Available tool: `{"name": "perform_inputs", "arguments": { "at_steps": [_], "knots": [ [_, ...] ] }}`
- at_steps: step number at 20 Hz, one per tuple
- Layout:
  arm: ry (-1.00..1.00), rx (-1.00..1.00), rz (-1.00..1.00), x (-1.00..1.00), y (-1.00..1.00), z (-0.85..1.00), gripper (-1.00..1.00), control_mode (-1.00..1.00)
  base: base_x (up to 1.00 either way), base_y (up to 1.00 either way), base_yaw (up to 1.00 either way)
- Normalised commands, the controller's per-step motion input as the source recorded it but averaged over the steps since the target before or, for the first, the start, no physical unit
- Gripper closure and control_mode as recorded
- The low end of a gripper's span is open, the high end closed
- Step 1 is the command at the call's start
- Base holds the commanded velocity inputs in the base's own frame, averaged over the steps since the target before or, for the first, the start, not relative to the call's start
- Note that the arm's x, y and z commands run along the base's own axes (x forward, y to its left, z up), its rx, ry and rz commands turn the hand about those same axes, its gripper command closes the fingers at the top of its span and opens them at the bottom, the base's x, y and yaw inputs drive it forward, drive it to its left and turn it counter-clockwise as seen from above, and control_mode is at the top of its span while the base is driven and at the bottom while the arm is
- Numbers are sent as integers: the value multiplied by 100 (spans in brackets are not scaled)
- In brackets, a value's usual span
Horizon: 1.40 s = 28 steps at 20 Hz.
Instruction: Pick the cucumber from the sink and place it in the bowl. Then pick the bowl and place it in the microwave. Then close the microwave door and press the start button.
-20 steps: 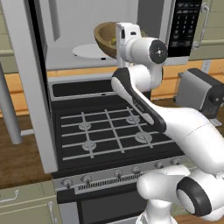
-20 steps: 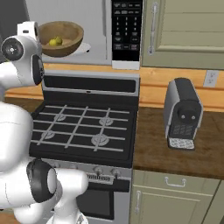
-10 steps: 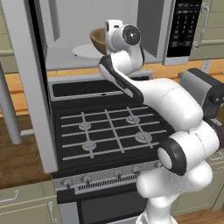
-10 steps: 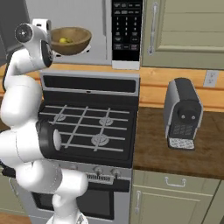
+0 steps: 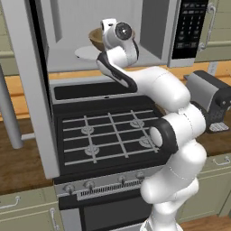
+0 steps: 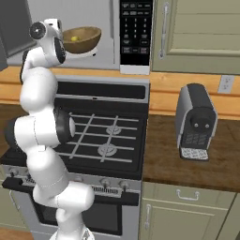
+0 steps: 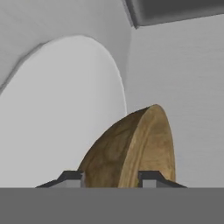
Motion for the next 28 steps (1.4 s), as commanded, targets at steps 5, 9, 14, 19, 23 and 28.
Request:
{"name": "perform_inputs", "arguments": {
  "at_steps": [5, 9, 14, 19, 23, 28],
  "knots": [
    [0, -18, 9, 8, 17, -1, 100, -100, 0, 0, 0],
    [0, -8, 3, -3, 2, 0, -100, -100, 0, 0, 0],
    [-8, -2, 0, -39, -3, 0, -100, -100, 0, 0, 0],
    [-24, 0, 0, -100, -16, 0, -100, -100, 0, 0, 0],
    [-25, -3, 0, -100, -30, -27, -100, -100, 0, 0, 0],
    [-7, -1, 0, -100, -34, -76, -100, -100, 0, 0, 0]
  ]
}}
